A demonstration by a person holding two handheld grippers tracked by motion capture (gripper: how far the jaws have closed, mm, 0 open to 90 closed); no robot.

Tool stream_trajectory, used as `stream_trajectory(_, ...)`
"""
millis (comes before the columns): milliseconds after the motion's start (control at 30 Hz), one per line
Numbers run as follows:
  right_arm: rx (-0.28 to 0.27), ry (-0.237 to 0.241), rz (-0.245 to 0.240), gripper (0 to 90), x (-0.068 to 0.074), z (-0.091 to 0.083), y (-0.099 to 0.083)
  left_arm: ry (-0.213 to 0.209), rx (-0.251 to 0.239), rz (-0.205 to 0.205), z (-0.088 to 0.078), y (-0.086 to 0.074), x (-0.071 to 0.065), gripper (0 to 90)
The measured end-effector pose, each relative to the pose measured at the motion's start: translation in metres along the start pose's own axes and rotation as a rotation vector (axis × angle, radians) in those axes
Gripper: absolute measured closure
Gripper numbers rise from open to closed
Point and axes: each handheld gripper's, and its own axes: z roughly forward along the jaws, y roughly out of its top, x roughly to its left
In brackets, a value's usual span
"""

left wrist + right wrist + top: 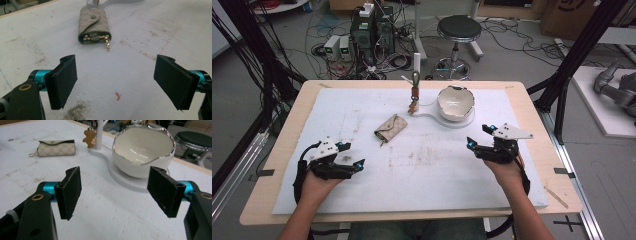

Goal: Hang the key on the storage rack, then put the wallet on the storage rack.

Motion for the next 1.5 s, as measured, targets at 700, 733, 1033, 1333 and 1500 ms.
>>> stream_trajectory(700, 0.031, -0.028, 0.062, 20.2, -0.017, -0.007, -0.033, 0.006, -0.049, 0.004, 0.006, 0.003, 0.002, 18.7)
stream_trajectory(733, 0.032, -0.028, 0.059, 20.2, -0.018, -0.007, -0.033, 0.005, -0.048, 0.001, 0.006, 0.003, 0.002, 18.7)
stream_trajectory(1033, 0.046, -0.035, 0.053, 20.2, -0.020, -0.008, -0.035, 0.011, -0.031, 0.006, 0.011, 0.005, 0.002, 18.7)
stream_trajectory(1333, 0.055, -0.032, 0.055, 20.2, -0.017, -0.010, -0.036, 0.012, -0.031, -0.011, 0.010, 0.006, 0.003, 18.7)
stream_trajectory(1500, 0.065, -0.022, 0.040, 20.2, -0.016, -0.008, -0.037, 0.002, -0.015, -0.019, 0.012, 0.006, 0.001, 18.7)
